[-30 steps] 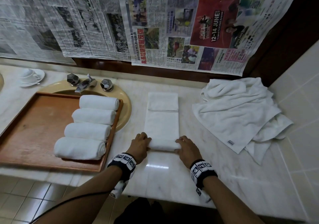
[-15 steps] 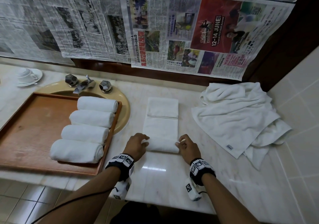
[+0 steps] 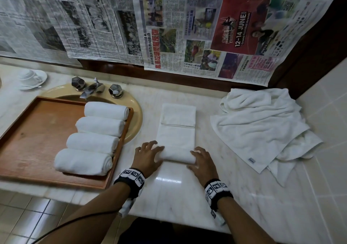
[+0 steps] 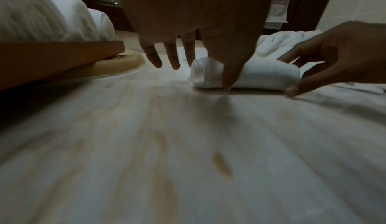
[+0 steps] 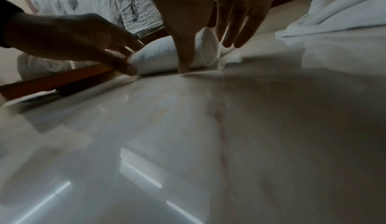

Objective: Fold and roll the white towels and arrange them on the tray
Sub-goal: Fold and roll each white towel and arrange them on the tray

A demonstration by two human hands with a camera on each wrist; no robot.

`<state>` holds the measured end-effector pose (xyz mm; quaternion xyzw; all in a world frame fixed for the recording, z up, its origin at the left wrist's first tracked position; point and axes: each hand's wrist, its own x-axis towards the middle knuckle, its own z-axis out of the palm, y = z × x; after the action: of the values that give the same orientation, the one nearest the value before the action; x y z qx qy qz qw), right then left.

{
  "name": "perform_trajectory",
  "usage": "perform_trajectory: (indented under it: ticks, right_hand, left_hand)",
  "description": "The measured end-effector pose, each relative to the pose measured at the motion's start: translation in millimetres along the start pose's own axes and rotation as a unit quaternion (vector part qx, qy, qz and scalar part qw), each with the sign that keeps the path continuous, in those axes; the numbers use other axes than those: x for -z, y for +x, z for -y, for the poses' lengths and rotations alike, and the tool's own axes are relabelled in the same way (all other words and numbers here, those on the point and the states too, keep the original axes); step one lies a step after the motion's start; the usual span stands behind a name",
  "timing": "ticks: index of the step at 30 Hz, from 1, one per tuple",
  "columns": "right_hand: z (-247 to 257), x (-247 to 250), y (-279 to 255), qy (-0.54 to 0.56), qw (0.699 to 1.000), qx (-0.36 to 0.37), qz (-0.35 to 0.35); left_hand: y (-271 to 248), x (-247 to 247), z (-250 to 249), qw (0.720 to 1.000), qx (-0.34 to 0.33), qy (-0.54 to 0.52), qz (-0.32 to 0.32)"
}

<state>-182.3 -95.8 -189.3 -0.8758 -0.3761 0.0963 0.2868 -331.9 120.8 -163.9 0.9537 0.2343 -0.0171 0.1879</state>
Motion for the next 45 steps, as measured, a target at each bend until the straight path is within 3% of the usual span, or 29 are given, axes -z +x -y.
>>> perform_trajectory:
  ticks: [3,7,12,16,22,28,31,38,42,45]
  right_hand:
    - [4.3,4.4,18.2,-0.036,0.999,-0.023,0.017]
    - [-1.7,10.7,27.5,-0.05,0.995,-0.037,0.08]
    - [-9.7,31.6,26.4,0.077,0.98,-0.095,0.155]
    - [-8.3,36.3,25.6,0.128,0.97,-0.149,0.144]
    - [2.1,34.2,26.2,0.088,0.974,-0.173,0.117]
    - [9.9,29.1,20.0,0.113,0.982,-0.147,0.025]
    - [12.9,26.7,14.0,0.086,0.991,-0.098,-0.023]
    - [13.7,26.7,7.4,-0.049,0.994,-0.058,0.074]
    - [13.0,26.7,24.7,0.004,0.995,-0.074,0.066]
    - [10.2,32.1,36.1,0.025,0.992,-0.071,0.104]
  left_hand:
    - [17.0,10.6,-7.4,1.0,0.007,0.018,0.009]
    - [20.8,8.8,-15.3,0.999,-0.035,-0.01,0.027]
    - [16.5,21.1,-5.2,0.987,-0.021,-0.131,0.086]
    - [8.7,24.1,-2.1,0.973,0.015,-0.222,0.066]
    - [5.5,16.1,-10.3,0.982,0.025,-0.186,-0.003]
    - [3.1,8.3,-12.2,0.993,-0.007,-0.111,-0.036]
    - [0.5,6.2,-8.1,0.998,-0.026,-0.031,-0.044]
    - [6.5,8.4,-11.9,0.999,0.021,0.032,0.029]
    - [16.5,12.7,-17.4,0.998,0.014,0.042,0.037]
    - [20.9,13.8,-12.3,0.998,-0.006,0.029,0.061]
